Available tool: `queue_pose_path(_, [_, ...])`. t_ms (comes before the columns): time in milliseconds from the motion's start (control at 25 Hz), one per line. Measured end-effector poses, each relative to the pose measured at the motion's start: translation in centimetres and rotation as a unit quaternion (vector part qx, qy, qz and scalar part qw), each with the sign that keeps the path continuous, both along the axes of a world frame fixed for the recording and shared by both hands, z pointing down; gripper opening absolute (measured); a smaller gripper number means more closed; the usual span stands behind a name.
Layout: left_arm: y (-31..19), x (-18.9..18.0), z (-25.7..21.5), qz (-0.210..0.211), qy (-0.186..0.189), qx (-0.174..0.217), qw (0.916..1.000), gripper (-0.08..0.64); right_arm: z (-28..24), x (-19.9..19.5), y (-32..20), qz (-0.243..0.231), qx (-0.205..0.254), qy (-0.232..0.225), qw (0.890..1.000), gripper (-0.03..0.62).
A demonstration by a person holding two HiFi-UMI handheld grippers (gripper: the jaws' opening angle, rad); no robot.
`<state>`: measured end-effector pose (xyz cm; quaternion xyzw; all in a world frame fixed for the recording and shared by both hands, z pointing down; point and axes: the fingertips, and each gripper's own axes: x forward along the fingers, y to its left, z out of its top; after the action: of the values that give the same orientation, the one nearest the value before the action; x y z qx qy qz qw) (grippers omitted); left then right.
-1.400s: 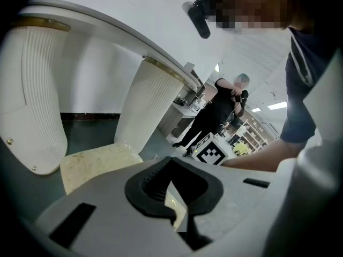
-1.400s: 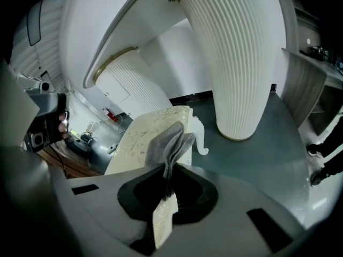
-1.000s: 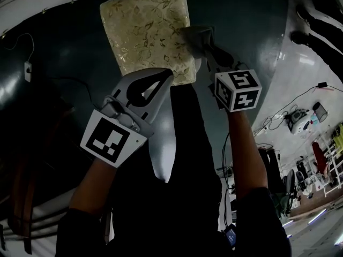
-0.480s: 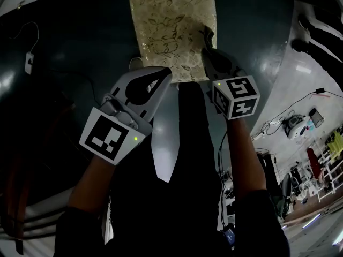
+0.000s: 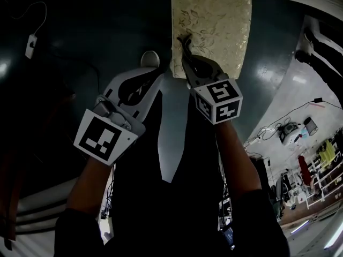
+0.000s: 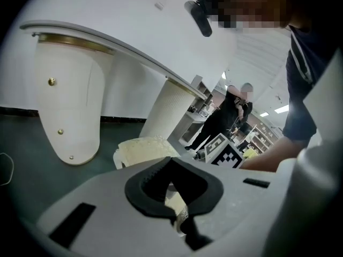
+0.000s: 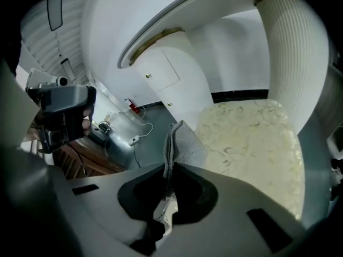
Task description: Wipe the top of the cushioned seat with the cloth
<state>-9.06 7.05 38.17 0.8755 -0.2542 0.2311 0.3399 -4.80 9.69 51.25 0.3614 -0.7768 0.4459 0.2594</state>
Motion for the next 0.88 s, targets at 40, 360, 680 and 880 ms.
queue_pose_path(40, [0.2, -0.6, 0.1, -0.003, -0.001, -0.001, 1.0000, 0.008, 0.1, -1.1, 0.3, -0.009, -0.001, -0.004, 1.000, 0.032])
queue_pose_path(360, [1.5, -3.6, 1.3, -0.016, -0.002, -0.010, 0.9998, 0.007, 1.4, -5.6, 2.1, -0.035, -0.015, -0.021, 0.999, 0.032])
queue_pose_path(680, [2.7, -1.3, 2.6, 0.007, -0.008, -0.019, 0.9998, 0.007, 3.2, -2.1, 3.9, -0.002, -0.034, -0.015, 0.999, 0.032])
queue_pose_path(880, [2.9, 2.8, 2.4, 0.038, -0.004, -0.017, 0.9991, 0.008, 3.9, 2.3, 5.3, 0.027, -0.045, -0.007, 0.999, 0.032])
